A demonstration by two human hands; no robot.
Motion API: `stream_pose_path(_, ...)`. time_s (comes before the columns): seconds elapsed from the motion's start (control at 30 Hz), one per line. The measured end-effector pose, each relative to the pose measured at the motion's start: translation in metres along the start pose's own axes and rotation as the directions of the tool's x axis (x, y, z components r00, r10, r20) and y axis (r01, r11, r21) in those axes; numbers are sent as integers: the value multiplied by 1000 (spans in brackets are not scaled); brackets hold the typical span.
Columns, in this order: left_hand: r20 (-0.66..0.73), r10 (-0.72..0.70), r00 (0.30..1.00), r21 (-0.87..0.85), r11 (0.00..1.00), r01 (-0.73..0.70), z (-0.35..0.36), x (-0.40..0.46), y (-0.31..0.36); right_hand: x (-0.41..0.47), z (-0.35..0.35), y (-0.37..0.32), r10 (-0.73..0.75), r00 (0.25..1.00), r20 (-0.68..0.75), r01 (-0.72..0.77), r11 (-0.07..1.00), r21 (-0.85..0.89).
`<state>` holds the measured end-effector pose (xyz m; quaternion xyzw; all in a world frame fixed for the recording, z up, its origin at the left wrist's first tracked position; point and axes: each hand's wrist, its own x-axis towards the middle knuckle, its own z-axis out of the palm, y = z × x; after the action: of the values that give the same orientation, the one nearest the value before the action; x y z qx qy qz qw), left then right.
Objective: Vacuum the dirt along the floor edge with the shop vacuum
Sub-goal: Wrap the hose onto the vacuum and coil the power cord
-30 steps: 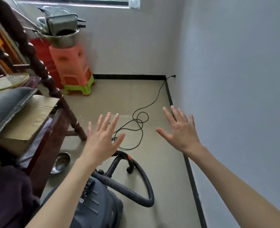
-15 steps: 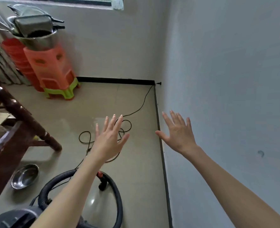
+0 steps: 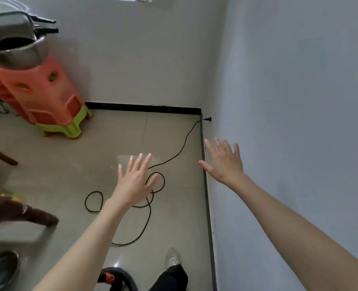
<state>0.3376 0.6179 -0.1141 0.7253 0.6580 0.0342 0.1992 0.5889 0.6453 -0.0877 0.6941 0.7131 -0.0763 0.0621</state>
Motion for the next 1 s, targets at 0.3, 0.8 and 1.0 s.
stream_pose_path(0.3, 101, 22, 995, 7, 1000, -23, -3, 185, 10, 179, -1, 49, 14, 989, 148, 10, 987, -158)
stream_pose_path(0.8, 264, 72, 962, 10, 997, -78, 133, 579, 31, 568, 110, 141, 6, 938, 348, 167, 870, -464)
stream_pose_path(1.0, 311, 151, 938, 2, 987, -160, 227, 693, 35, 668, 193, 180, 47, 893, 447, 307, 663, -682)
